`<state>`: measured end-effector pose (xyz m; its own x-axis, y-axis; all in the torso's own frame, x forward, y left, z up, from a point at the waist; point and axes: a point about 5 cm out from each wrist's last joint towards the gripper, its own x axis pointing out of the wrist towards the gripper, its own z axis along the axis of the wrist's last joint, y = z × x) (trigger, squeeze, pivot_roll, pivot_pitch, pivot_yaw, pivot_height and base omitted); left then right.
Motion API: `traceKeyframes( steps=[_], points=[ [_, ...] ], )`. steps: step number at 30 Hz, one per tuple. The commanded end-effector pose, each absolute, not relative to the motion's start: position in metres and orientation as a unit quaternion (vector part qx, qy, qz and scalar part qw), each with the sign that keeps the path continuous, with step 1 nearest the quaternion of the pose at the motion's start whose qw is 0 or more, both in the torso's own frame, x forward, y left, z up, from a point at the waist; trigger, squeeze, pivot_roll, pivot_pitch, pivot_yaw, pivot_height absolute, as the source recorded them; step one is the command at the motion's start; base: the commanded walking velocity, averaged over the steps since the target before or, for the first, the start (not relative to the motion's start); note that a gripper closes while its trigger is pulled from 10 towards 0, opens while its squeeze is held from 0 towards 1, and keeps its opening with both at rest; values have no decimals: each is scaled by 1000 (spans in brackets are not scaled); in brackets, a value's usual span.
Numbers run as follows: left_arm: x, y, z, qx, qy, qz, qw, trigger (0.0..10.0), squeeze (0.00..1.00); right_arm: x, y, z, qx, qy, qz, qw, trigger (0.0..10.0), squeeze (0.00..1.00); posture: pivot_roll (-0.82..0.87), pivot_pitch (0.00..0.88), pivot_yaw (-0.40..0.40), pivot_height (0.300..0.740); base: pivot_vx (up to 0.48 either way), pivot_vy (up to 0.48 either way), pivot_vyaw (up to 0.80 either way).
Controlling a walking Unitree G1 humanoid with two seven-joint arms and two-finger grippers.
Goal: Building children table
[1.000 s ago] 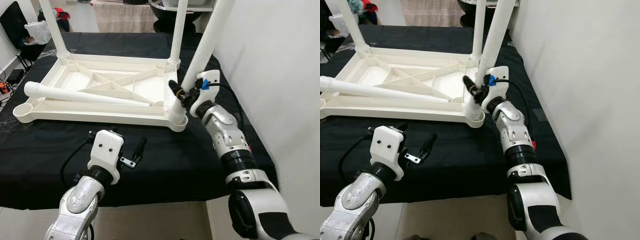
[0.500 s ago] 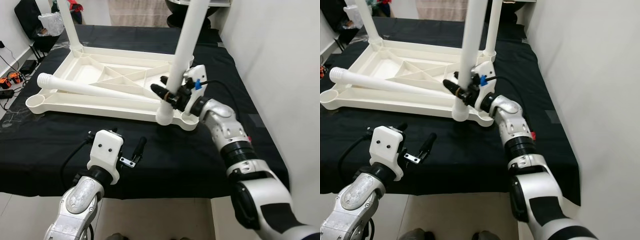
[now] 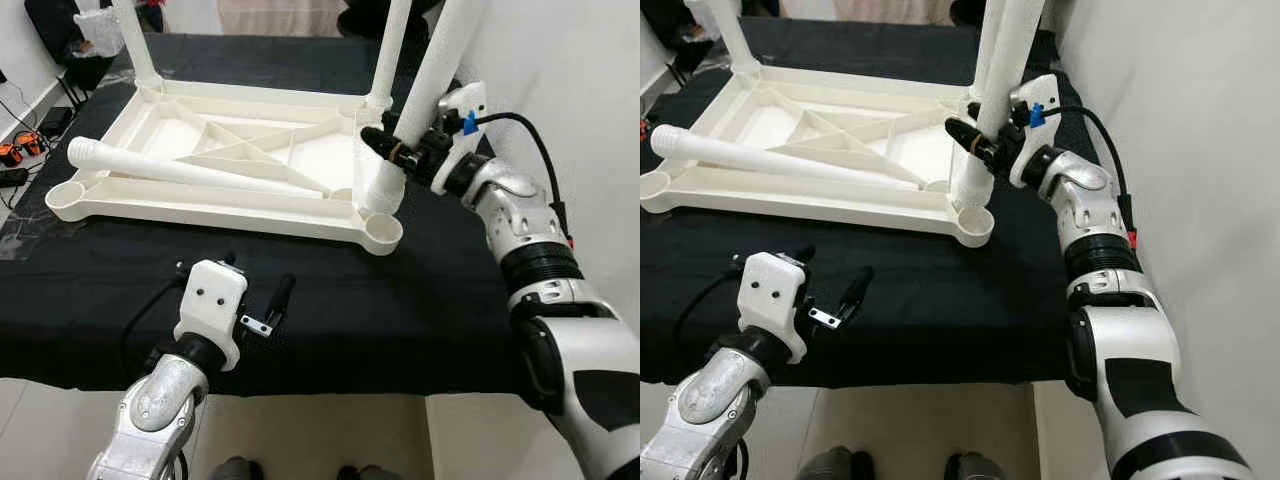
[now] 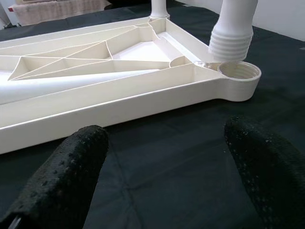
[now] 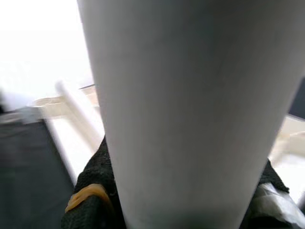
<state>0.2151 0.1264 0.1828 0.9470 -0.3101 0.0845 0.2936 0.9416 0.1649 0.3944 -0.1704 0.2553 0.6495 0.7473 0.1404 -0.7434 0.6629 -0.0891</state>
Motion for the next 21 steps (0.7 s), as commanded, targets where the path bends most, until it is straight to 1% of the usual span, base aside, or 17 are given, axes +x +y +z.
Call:
traceKeyframes(
  steps=[1,7,14,19,20,21],
  points=[
    [212,128,180,79,-43,-158,983,10000,0,391,-176,254,-1,-84,432,898,0,0,98,168,-60,740,0,0,0],
    [211,127,181,82,-41,-164,982,10000,0,388,-176,252,-5,-84,463,882,0,0,105,165,-54,740,0,0,0],
    [210,128,181,84,-39,-167,982,10000,0,388,-178,250,-21,-88,455,886,0,0,111,163,-50,740,0,0,0],
    [209,127,182,84,-39,-171,981,10000,0,388,-187,256,-39,-89,449,888,0,0,110,166,-45,740,0,0,0],
    [209,126,182,84,-39,-174,980,10000,0,386,-188,256,-50,-89,460,882,0,0,110,167,-43,740,0,0,0],
    [209,126,182,84,-39,-174,980,10000,0,386,-188,256,-50,-89,460,882,0,0,110,167,-43,740,0,0,0]
  ],
)
